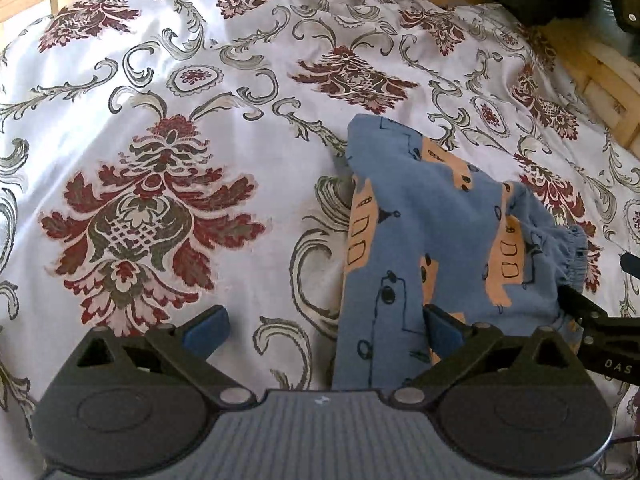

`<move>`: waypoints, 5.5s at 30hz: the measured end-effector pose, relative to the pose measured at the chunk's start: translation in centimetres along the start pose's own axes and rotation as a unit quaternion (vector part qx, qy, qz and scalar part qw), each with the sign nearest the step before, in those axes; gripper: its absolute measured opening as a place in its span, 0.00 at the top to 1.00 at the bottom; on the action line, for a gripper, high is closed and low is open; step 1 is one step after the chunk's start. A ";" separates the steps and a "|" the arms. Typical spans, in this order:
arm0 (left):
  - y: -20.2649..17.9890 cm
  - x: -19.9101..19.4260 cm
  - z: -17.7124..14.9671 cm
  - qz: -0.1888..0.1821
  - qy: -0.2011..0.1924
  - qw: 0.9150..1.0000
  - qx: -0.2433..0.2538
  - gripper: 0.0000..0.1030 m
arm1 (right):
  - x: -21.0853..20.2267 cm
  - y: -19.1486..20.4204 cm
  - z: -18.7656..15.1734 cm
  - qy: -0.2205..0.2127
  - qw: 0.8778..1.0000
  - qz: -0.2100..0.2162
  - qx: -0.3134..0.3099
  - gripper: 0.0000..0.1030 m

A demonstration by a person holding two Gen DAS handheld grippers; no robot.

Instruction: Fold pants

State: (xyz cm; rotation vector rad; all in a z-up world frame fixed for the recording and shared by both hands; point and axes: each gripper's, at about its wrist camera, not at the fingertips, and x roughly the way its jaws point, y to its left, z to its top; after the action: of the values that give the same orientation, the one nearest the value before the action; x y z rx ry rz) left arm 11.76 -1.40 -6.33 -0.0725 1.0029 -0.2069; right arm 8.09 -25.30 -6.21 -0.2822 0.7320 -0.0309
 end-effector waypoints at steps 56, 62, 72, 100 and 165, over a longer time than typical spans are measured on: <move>-0.2 -0.8 0.6 0.077 -0.040 0.991 0.099 0.00 | -1.7 5.1 -0.6 -0.020 0.991 -0.001 -0.129 0.01; 0.5 -1.1 -0.2 0.155 0.011 0.983 0.101 0.00 | -3.2 3.6 -0.8 -0.006 0.995 0.012 -0.103 0.01; -0.1 -3.1 -0.4 0.148 -0.017 0.983 0.104 0.00 | -3.0 2.1 0.3 -0.049 0.998 -0.004 -0.048 0.01; 2.7 2.7 4.7 -0.185 0.048 0.978 0.081 0.19 | 7.7 -9.3 0.1 0.089 0.858 0.411 0.295 0.26; -0.6 -11.8 -4.1 0.033 -0.125 0.990 0.063 0.00 | -11.2 -0.8 -0.2 -0.102 0.971 0.146 0.158 0.01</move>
State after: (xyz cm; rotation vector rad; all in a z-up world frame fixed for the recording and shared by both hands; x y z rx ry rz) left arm 2.05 0.57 1.36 0.0493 0.7401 -0.1954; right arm -0.37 -24.73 1.22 0.1280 0.5469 0.1586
